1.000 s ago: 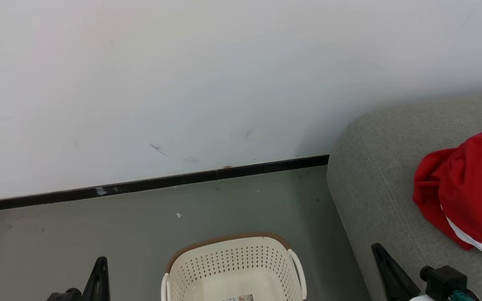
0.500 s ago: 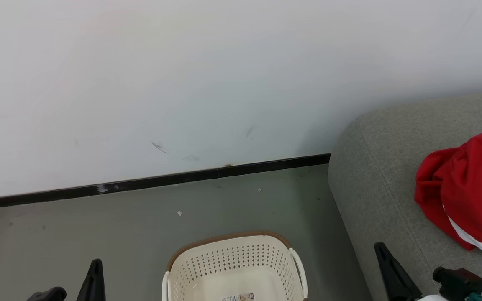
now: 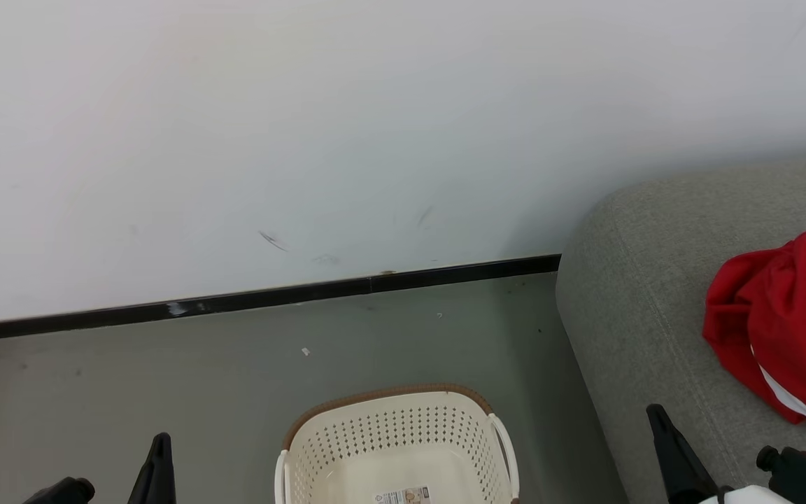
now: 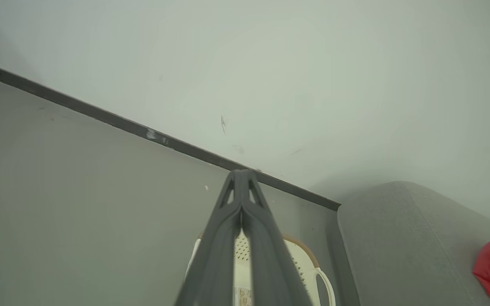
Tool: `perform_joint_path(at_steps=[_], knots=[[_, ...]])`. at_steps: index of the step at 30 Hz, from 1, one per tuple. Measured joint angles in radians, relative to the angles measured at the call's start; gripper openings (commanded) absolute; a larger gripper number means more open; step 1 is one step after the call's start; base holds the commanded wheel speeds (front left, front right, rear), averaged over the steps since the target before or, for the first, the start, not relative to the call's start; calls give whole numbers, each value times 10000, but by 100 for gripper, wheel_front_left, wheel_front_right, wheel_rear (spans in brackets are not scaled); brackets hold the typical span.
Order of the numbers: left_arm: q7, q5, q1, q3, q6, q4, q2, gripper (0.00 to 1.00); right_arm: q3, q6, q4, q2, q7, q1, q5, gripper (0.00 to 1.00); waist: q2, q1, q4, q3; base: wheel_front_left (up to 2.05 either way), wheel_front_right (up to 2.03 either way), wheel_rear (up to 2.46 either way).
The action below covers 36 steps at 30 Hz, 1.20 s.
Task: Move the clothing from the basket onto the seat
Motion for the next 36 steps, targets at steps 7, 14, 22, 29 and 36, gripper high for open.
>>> perform_joint_path(at_steps=[7,14,22,29,36], knots=[[272,-980,-44,232,-297,48,-50,0,-46,-4,132,-102,238,-142,1354,0,0,43,57,-26,0,0,0],[525,-1808,-110,435,-529,171,-107,0,-125,-6,309,-263,445,-408,2523,0,0,48,103,-23,0,0,0],[838,-2754,-260,690,-813,309,-240,0,-199,-6,476,-336,717,-477,3850,0,0,0,156,26,0,0,0],[1049,-3580,-496,871,-1043,399,-339,0,-224,-6,648,-412,855,-830,5001,0,0,-48,200,99,0,0,0],[1292,-4408,-635,1080,-1358,589,-393,0,-244,-6,763,-541,1072,-864,6153,0,0,-75,244,169,0,0,0]])
